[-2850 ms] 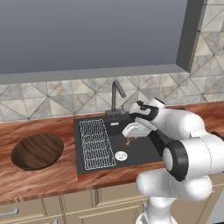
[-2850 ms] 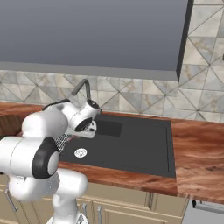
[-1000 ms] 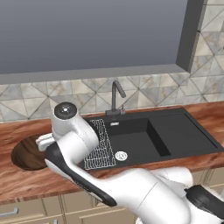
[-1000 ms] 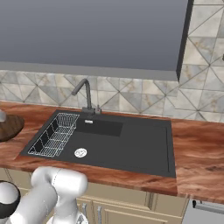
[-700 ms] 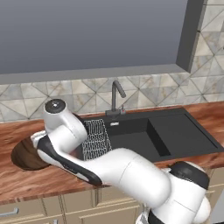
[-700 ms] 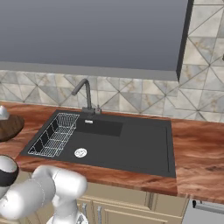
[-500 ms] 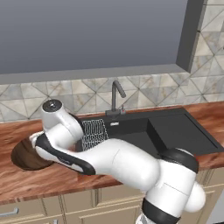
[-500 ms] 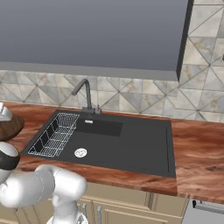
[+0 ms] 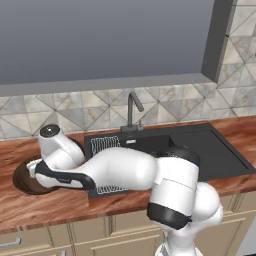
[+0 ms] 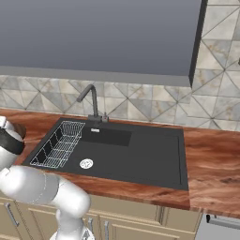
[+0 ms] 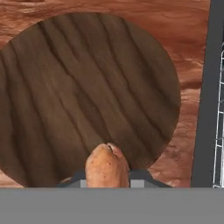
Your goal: Pick the mushroom from the sink and place it in the bowl. Then pick the bowl and place it in the microwave. Then close the microwave door and press the start button.
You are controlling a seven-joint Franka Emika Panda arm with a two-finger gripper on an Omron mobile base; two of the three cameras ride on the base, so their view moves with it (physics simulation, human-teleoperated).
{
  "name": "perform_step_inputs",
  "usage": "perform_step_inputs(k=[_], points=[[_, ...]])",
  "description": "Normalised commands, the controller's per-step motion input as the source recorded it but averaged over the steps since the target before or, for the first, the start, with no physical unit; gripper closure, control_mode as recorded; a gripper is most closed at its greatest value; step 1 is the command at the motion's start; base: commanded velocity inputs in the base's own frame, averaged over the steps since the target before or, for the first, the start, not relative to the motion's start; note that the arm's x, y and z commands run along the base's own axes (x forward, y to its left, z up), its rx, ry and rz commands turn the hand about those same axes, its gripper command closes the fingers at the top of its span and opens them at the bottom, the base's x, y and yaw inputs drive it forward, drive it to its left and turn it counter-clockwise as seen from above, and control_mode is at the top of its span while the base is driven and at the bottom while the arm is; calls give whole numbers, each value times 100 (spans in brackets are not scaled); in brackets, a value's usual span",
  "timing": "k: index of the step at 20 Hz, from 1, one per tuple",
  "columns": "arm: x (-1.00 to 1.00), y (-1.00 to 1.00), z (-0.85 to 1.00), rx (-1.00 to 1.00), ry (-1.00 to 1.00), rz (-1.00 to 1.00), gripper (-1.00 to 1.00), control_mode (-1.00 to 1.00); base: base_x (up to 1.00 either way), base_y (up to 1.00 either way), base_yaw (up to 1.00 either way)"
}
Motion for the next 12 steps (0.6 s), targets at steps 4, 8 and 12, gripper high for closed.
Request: perform_step_inputs(k=[4,8,12], points=[[38,36,-27,-3,6,0,100,-100,0,0,0],[34,33,-27,-4,7,0,-100,-100,0,0,0],[27,33,-22,-6,8,0,-100,-100,0,0,0]])
